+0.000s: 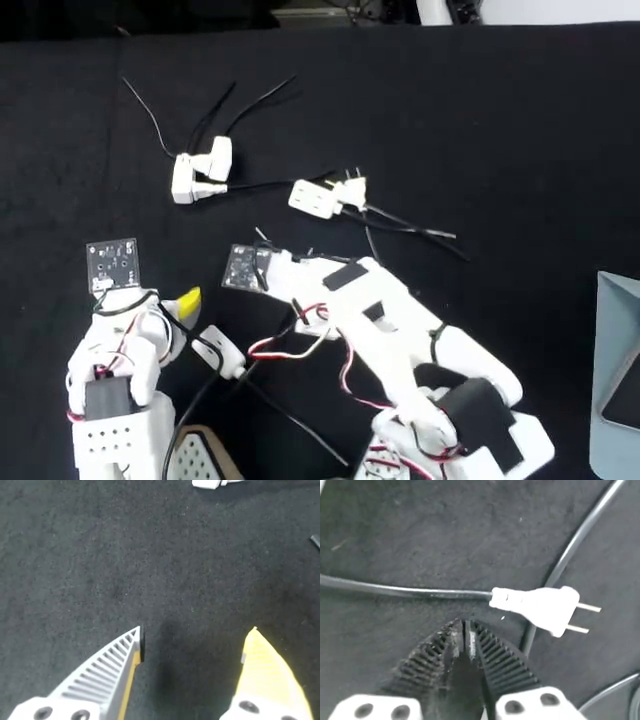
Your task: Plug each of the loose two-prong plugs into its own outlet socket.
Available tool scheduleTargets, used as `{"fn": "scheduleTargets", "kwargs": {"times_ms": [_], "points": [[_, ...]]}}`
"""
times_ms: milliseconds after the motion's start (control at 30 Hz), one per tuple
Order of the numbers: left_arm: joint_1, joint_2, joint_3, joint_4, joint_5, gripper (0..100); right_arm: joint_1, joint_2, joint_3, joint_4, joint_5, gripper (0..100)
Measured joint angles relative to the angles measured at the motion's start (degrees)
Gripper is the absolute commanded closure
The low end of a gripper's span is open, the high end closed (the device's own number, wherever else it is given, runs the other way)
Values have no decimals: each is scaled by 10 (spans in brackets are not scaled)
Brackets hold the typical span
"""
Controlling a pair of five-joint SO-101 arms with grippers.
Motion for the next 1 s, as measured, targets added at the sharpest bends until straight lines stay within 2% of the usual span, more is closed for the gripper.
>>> {"fn": "scheduleTargets", "kwargs": {"times_ms": [433, 633, 867, 1000], "points": [[0, 0, 0, 0, 0, 682, 0, 1, -149, 251, -149, 987], [0, 0, 0, 0, 0, 682, 0, -14, -178, 310, -185, 987], [0, 0, 0, 0, 0, 682, 0, -127, -178, 369, -189, 986], [0, 0, 0, 0, 0, 682, 0, -178, -175, 388, -220, 986]]}}
